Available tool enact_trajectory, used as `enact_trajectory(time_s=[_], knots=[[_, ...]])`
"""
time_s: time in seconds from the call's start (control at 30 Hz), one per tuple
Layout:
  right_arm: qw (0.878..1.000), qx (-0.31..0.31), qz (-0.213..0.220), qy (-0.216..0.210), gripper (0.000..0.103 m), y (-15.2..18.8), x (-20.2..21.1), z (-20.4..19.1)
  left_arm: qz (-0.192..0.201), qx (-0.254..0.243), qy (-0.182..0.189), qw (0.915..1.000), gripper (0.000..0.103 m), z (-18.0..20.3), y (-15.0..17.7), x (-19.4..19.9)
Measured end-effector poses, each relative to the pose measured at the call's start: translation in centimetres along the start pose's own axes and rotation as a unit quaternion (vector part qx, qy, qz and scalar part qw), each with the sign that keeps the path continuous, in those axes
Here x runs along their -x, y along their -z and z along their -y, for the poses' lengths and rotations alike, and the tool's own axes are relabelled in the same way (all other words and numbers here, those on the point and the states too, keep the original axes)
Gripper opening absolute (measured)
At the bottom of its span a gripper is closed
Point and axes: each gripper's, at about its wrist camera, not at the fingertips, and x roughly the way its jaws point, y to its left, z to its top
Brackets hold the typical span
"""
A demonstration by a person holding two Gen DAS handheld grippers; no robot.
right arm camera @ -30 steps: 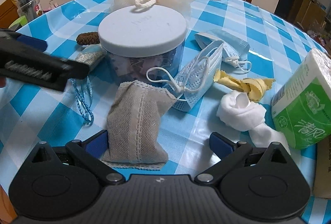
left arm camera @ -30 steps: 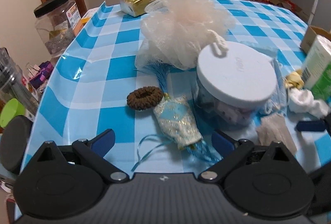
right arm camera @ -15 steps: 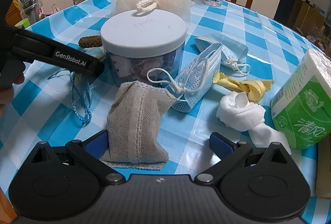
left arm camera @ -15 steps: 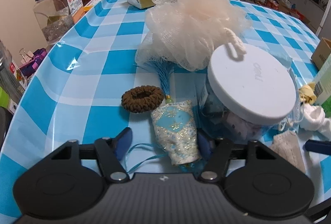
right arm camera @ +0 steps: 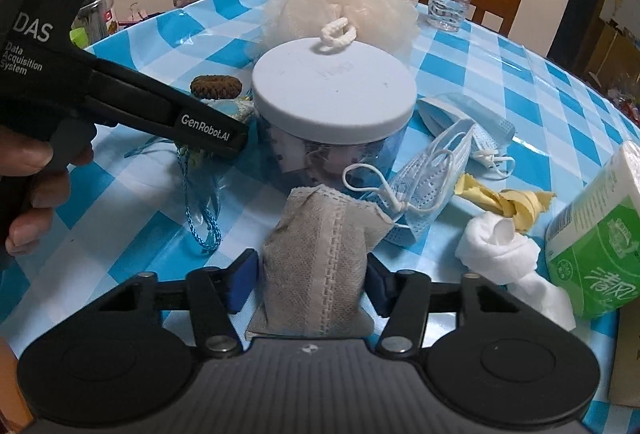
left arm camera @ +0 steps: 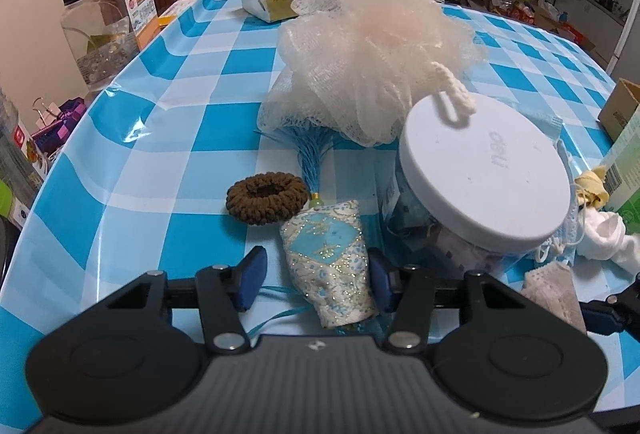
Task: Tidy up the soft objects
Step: 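Grasp the beige lace sachet with the right tool while the left grasps the blue floral sachet, then carry both sachets into the cardboard box and open both tools to release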
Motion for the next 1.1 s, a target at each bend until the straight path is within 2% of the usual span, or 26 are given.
enact_trajectory(time_s=[0.07,0.27,0.83,1.1], knots=[[1.000,-0.001,-0.003,0.002,0.051,0.0,0.1,0.1,0.000,-0.001,0.004,1.0000,0.041,-0.1,0.0,0.1],[1.000,0.004,-0.006,0.004,0.041,-0.2,0.6,0.3,-0.003,0.002,0.015,0.9999,0.028,-0.5,-0.2,0.4],[0.999,0.025,-0.003,-0.037,0.040,-0.9,5.5,2.3,-0.008,-0.071,0.053,0.9960,0.024,-0.6,-0.4,8.0],[0.998,0.033,0.002,-0.053,0.040,-0.9,9.2,4.1,-0.014,-0.126,0.076,0.9890,0.024,1.2,-0.9,12.7]])
